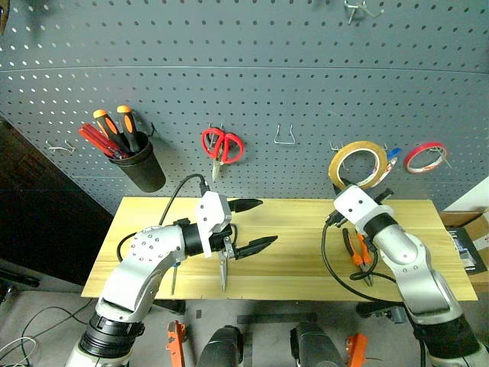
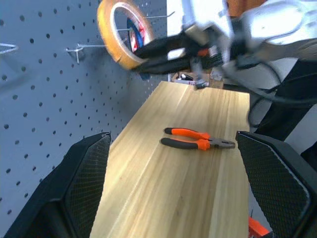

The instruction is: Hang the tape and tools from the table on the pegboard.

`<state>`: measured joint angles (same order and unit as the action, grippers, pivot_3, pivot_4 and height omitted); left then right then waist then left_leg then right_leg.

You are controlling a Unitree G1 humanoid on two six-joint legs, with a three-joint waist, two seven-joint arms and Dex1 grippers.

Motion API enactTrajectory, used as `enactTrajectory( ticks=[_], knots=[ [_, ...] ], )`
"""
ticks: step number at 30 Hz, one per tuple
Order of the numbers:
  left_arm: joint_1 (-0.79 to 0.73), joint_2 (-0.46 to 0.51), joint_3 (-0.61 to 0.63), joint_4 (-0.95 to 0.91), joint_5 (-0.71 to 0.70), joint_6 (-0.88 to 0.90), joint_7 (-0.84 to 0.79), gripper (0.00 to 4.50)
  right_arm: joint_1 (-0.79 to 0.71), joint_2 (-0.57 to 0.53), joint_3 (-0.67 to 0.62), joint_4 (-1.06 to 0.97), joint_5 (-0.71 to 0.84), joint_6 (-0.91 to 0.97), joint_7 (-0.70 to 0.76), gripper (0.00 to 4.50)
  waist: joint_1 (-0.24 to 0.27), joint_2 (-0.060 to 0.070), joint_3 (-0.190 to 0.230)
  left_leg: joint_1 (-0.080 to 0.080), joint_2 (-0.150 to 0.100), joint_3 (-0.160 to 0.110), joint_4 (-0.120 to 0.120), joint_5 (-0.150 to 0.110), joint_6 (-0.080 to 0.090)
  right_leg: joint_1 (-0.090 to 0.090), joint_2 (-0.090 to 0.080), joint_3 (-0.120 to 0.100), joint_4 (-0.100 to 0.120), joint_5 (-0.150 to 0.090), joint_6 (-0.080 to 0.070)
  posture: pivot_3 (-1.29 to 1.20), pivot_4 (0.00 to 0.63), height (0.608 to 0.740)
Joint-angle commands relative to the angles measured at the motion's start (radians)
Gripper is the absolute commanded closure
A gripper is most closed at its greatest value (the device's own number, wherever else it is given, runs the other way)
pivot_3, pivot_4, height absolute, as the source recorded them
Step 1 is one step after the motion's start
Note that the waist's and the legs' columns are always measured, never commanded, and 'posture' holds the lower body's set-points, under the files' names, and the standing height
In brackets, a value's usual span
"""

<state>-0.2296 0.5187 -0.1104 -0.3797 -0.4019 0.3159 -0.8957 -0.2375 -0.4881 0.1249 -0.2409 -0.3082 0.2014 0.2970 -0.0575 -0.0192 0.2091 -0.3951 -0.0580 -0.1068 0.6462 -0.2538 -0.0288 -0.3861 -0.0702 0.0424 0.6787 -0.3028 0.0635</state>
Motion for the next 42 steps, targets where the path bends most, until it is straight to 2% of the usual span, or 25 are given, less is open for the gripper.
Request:
enactTrajectory(
  ticks=[1,3,4,5,9,13,14,16,19,22,27,33,42],
  knots=[
    [-0.008,-0.008,0.011,-0.015,0.000,-0.027,0.011,0.21,-0.055,0.021,0.014,0.066,0.018,-0.055,0.009,4.07,-0.002,0.000,0.000,0.000,0.000,0.000,0.000,0.000,0.000,0.000,0.000,0.000,0.000,0.000,0.000,-0.08,0.164,0.740],
    [-0.010,-0.010,0.008,-0.012,0.005,-0.032,0.016,0.21,-0.060,0.029,0.008,0.083,0.017,-0.057,0.004,3.34,-0.002,0.000,0.000,0.000,0.000,0.000,0.000,0.000,0.000,-0.001,0.000,0.000,0.000,0.000,0.000,-0.08,0.162,0.740],
    [-0.010,-0.011,0.009,-0.011,0.009,-0.035,0.019,0.21,-0.051,0.034,0.003,0.075,0.024,-0.055,0.005,3.15,-0.001,0.000,0.000,0.000,0.000,0.000,0.000,0.000,0.000,-0.001,0.000,0.000,0.001,0.000,0.000,-0.08,0.162,0.740],
    [-0.010,-0.011,0.009,-0.008,0.012,-0.039,0.021,0.21,-0.037,0.038,-0.001,0.063,0.027,-0.050,0.004,2.72,-0.001,0.000,0.000,-0.001,0.000,0.000,0.000,0.000,0.000,-0.001,0.000,0.000,0.001,0.000,0.000,-0.08,0.161,0.740],
    [-0.001,0.002,0.011,0.023,0.033,-0.056,0.018,0.21,0.106,0.092,-0.019,-0.056,0.047,0.056,-0.004,1.46,0.004,0.000,-0.001,-0.001,0.000,-0.001,0.000,0.000,0.000,-0.001,0.000,-0.001,0.001,0.000,0.000,-0.08,0.163,0.740],
    [-0.031,0.049,0.018,0.127,0.074,-0.106,-0.028,0.21,0.239,0.233,-0.109,-0.169,0.101,0.357,-0.051,0.20,0.002,0.000,-0.001,-0.002,0.000,-0.001,0.000,0.000,0.000,-0.002,0.000,-0.001,0.001,0.000,0.000,-0.10,0.165,0.740],
    [-0.037,0.056,0.017,0.143,0.077,-0.114,-0.037,0.21,0.248,0.250,-0.120,-0.181,0.105,0.405,-0.055,0.04,0.000,0.000,-0.001,-0.002,-0.001,-0.001,0.000,0.000,0.000,-0.002,0.000,0.000,0.002,0.000,0.000,-0.10,0.165,0.740],
    [-0.055,0.082,0.007,0.190,0.099,-0.154,-0.076,0.21,0.255,0.276,-0.140,-0.189,0.130,0.521,-0.045,0.04,-0.003,0.000,-0.001,-0.001,-0.001,-0.001,0.000,-0.002,0.003,-0.002,0.000,0.000,0.002,0.001,-0.001,-0.10,0.167,0.740],
    [-0.075,0.110,-0.014,0.244,0.126,-0.199,-0.131,0.21,0.184,0.306,-0.218,-0.111,0.172,0.656,-0.062,0.04,-0.005,0.000,-0.001,0.002,0.001,-0.001,0.000,-0.001,0.002,-0.001,0.001,0.000,0.003,0.003,-0.002,-0.11,0.167,0.740],
    [-0.076,0.109,-0.025,0.258,0.134,-0.219,-0.151,0.21,0.118,0.275,-0.251,0.016,0.196,0.719,-0.054,0.04,-0.009,0.000,-0.001,0.003,0.001,-0.001,0.000,0.000,0.001,-0.001,0.002,0.000,0.003,0.004,-0.003,-0.10,0.166,0.740],
    [-0.054,0.102,-0.039,0.235,0.143,-0.226,-0.152,0.21,0.038,0.206,-0.246,0.228,0.218,0.684,-0.034,0.04,-0.012,0.000,-0.001,0.002,0.001,-0.001,0.000,0.000,0.001,-0.002,0.002,0.000,0.003,0.003,-0.003,-0.08,0.162,0.740],
    [-0.033,0.109,-0.036,0.218,0.142,-0.222,-0.145,0.21,-0.061,0.179,-0.243,0.454,0.258,0.632,-0.008,0.04,-0.025,0.000,-0.001,0.001,0.001,0.000,0.000,0.000,0.001,-0.002,0.002,0.001,0.003,0.003,-0.003,-0.06,0.159,0.740],
    [-0.025,0.102,-0.039,0.210,0.147,-0.220,-0.129,0.21,-0.161,0.150,-0.208,0.658,0.292,0.585,0.052,0.04,-0.029,-0.001,-0.006,0.002,0.002,0.000,0.000,0.000,0.002,-0.001,0.003,0.000,0.004,0.004,-0.003,-0.06,0.153,0.740]
  ],
)
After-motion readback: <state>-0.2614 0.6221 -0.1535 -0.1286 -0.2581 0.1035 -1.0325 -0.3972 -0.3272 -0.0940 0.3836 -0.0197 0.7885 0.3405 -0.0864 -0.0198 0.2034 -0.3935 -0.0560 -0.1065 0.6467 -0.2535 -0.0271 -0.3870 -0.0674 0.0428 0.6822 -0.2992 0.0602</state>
